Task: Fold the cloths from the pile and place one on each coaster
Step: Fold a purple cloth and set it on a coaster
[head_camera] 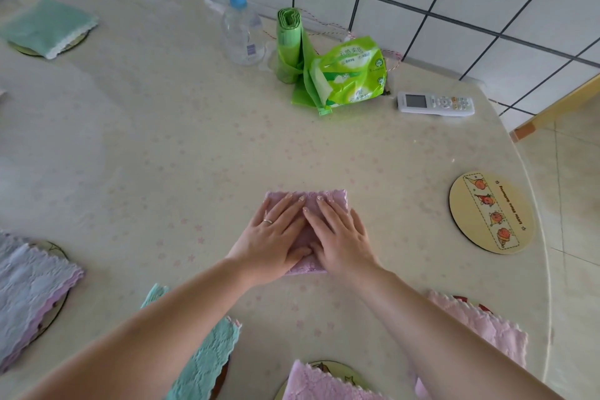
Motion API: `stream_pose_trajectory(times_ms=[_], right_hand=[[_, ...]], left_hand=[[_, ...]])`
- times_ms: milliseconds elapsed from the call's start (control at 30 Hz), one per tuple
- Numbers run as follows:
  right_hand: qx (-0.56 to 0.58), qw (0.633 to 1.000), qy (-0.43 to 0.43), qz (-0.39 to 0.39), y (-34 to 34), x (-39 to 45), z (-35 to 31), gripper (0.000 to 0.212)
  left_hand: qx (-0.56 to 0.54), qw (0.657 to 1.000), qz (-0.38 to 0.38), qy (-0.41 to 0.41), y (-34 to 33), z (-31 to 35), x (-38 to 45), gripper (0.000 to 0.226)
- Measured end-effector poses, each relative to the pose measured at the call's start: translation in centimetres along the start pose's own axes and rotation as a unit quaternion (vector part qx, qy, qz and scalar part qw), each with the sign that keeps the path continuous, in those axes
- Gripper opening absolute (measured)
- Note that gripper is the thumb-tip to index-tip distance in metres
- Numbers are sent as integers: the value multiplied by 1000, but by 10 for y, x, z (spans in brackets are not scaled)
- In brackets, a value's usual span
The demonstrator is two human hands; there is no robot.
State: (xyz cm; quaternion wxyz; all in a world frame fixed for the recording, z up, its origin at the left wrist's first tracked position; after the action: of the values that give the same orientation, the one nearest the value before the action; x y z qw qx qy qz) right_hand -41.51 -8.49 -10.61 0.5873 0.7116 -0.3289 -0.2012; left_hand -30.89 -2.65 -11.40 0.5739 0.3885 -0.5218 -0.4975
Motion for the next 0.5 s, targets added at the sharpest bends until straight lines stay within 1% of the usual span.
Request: stream_pose_trajectory(times_ms=[67,167,267,333,367,433,500], right_hand=[[-29,999,-15,-20,-6,-7,8,58],[-53,998,-28,-34,-7,-16,22,62],[-29,998,-48,-39,-3,-23,32,69],[-12,996,-80,-46,2,-25,38,68],[2,994,-99,-44,7,-28,40,66],[58,989,-134,-5,20,-33,41,59],[118,976,-182,17,25,-40,43,51]], left_hand=[[13,1000,-17,-9,-4,-5,-3,65],[31,998,-48,8,-7,-15,-7,69],[34,997,-63,32,-6,-18,-8,73],[22,995,-61,69,-3,-19,-9,78],[7,993,-58,105,-1,-21,-12,80],[-12,985,-18,171,9,-24,-23,78],[-23,978,46,202,21,-25,-39,70]])
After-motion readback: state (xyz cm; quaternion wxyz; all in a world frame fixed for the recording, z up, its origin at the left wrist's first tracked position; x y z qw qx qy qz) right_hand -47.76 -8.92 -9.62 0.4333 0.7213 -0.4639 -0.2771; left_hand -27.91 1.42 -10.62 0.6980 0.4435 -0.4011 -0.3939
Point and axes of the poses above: each hand's wrist, its own x-axis towards the middle knuckle, its own y-axis out of the back of the hand, z = x × y, the point moved 6 cm from there along x, towards the middle knuckle, and after that the axes turned 15 degrees about z, right-handed, at the moved point
